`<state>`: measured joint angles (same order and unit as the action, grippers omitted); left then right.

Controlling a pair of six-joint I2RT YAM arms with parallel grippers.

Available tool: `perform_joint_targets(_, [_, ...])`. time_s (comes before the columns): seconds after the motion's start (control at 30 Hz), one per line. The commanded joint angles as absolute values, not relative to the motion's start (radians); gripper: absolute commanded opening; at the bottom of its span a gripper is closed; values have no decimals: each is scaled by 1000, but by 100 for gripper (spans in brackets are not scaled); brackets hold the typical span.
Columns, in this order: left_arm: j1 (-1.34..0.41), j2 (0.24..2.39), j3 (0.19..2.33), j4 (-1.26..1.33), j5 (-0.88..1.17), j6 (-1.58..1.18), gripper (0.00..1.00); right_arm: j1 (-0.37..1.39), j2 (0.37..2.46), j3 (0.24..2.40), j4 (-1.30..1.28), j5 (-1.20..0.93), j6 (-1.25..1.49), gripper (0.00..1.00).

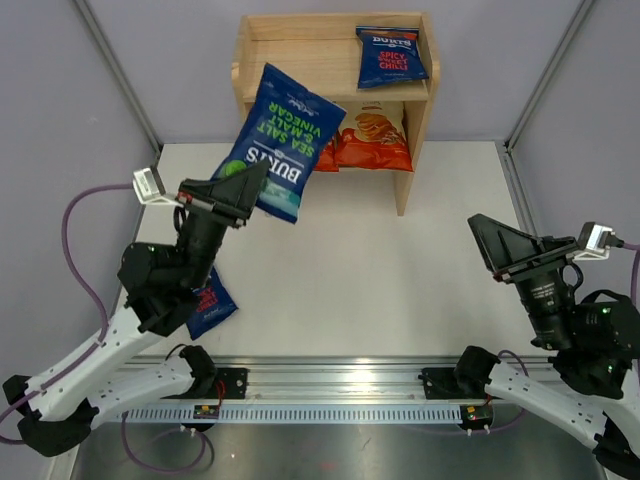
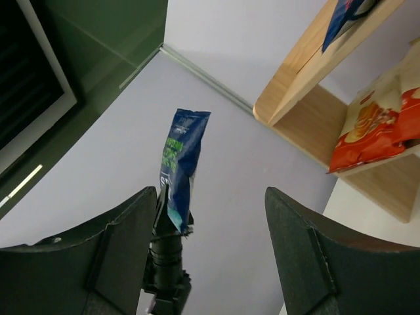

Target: Place and organize the chips bags onto the shelf

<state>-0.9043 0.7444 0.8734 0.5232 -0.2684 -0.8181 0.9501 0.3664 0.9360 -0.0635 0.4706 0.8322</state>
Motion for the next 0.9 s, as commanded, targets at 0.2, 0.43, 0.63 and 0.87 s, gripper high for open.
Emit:
perform_joint_targets(0.2, [-707,1153,1460,94,-443,-861,13,954,351,979,-414,594,776,75])
perform_joint_targets(0.43, [-643,1436,1741,9,-486,-891,13,954,304,953,-440,600,782,75])
perform_joint_targets(0.63, [-603,1622,1863,37,-505,-960,13,954,281,959,-475,572,802,75])
perform_joint_targets(0.87, [-589,1830,2081,-61,-531,-1023,13,956,261,977,-531,549,807,75])
